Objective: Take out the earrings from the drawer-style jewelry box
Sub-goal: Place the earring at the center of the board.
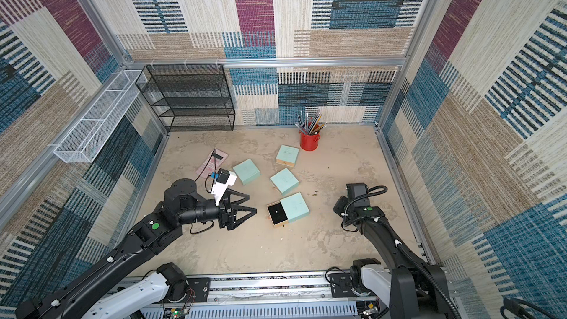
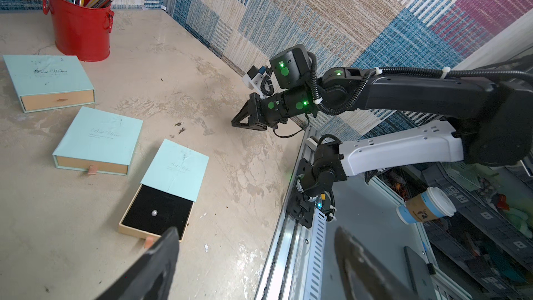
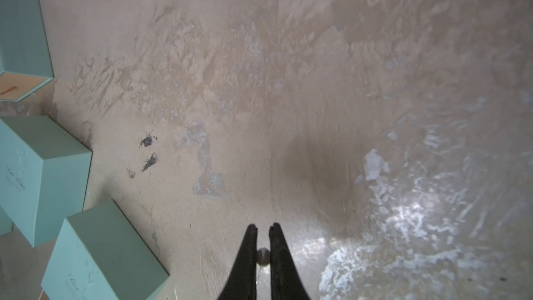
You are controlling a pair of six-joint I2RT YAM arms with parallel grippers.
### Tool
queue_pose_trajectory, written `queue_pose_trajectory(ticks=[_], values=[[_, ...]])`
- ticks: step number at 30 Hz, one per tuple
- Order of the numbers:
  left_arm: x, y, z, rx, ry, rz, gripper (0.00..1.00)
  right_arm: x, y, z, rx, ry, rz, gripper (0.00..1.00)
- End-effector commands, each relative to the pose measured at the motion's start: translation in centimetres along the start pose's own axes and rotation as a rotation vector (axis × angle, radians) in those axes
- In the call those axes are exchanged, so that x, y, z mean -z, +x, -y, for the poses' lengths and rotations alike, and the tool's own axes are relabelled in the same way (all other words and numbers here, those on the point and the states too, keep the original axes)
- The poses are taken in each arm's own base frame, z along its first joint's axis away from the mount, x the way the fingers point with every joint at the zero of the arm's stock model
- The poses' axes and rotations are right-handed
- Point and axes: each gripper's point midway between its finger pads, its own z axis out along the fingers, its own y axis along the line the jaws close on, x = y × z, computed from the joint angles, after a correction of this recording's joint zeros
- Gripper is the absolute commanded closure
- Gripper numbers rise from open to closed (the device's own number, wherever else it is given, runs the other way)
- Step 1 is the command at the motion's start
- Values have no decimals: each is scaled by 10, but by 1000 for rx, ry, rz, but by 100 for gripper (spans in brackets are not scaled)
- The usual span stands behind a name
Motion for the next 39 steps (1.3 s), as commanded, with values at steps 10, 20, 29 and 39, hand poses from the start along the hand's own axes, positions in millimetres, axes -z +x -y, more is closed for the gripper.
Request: queue_pose_trajectory(ticks=[10,20,29,39], values=[[2,-3,2,-29,9,21,15,-8,-2,33,-111,74,2,89],[1,-2,2,-27,10,17,15,-14,-8,41,-142,98,18,89],[1,-2,2,-27,11,17,15,-11,-19,48,-154,121,52,88],[1,-2,1,-24,7,16,15,-13,-21,54,-168,127,60,86]])
